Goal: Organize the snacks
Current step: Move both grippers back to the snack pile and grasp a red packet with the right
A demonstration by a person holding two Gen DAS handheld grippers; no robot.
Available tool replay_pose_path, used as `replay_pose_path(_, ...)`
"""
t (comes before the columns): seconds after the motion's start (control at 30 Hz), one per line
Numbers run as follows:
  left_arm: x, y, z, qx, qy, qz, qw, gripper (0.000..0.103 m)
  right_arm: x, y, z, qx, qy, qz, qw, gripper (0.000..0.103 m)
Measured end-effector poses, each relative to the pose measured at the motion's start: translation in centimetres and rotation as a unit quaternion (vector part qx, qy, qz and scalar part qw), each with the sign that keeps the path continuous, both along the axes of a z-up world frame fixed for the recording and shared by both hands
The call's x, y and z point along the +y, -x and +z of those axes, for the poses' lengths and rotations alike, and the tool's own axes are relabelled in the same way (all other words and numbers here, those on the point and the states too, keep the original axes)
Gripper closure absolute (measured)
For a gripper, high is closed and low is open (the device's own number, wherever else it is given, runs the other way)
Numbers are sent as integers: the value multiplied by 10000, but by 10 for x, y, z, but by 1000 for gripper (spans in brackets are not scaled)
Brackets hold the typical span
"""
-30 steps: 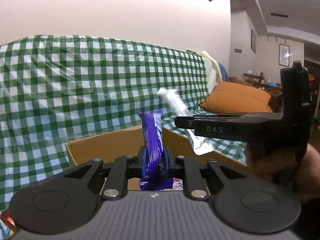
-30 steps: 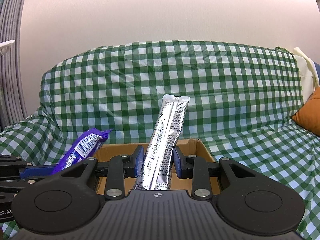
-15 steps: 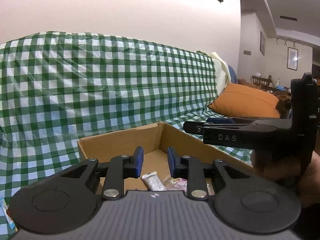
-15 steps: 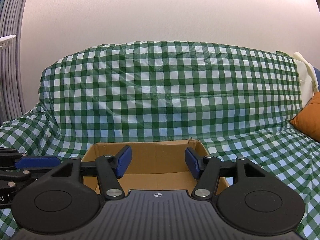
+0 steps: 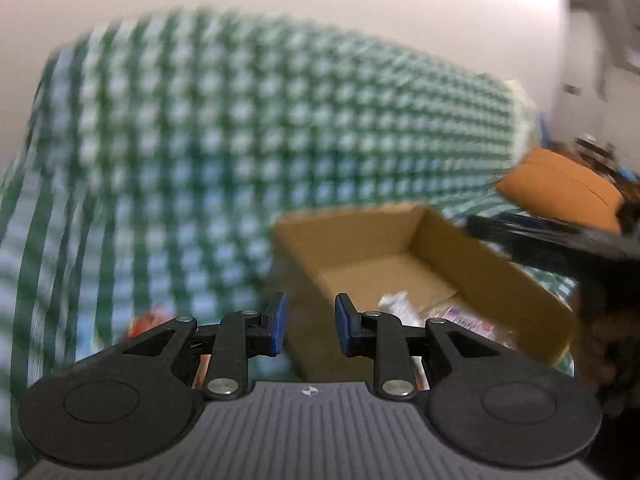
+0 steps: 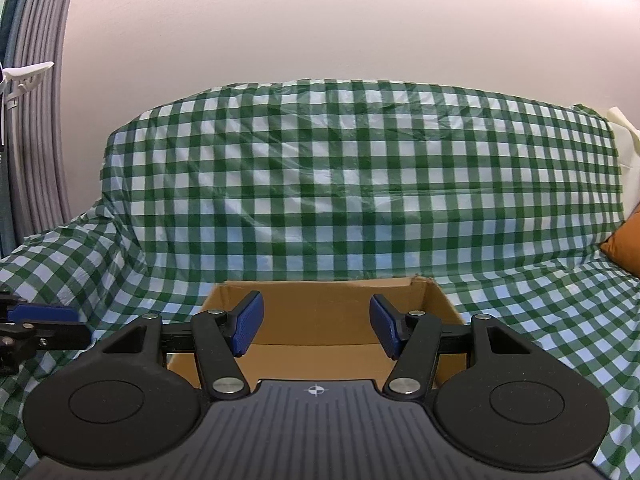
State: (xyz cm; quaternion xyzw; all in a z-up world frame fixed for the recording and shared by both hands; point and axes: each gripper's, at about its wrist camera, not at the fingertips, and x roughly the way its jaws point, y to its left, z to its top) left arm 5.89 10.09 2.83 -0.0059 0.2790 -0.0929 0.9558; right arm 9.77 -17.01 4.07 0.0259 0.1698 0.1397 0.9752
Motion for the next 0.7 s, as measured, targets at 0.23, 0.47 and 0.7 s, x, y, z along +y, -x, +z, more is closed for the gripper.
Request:
replay_pose_path(0.23, 52, -42, 31, -161, -740, 931, 9928, 74, 14, -4, 2, 13, 118, 416, 9991, 42)
replay_pose_path(0.47, 132, -54, -22, 205, 51, 2176, 9758, 79, 32, 8, -5, -37, 655, 1024, 9926, 42)
replay_pose_path(0.7, 164, -61, -22, 226, 490, 2445, 9681, 82, 74, 33, 11, -363, 1015, 1970, 9744, 42)
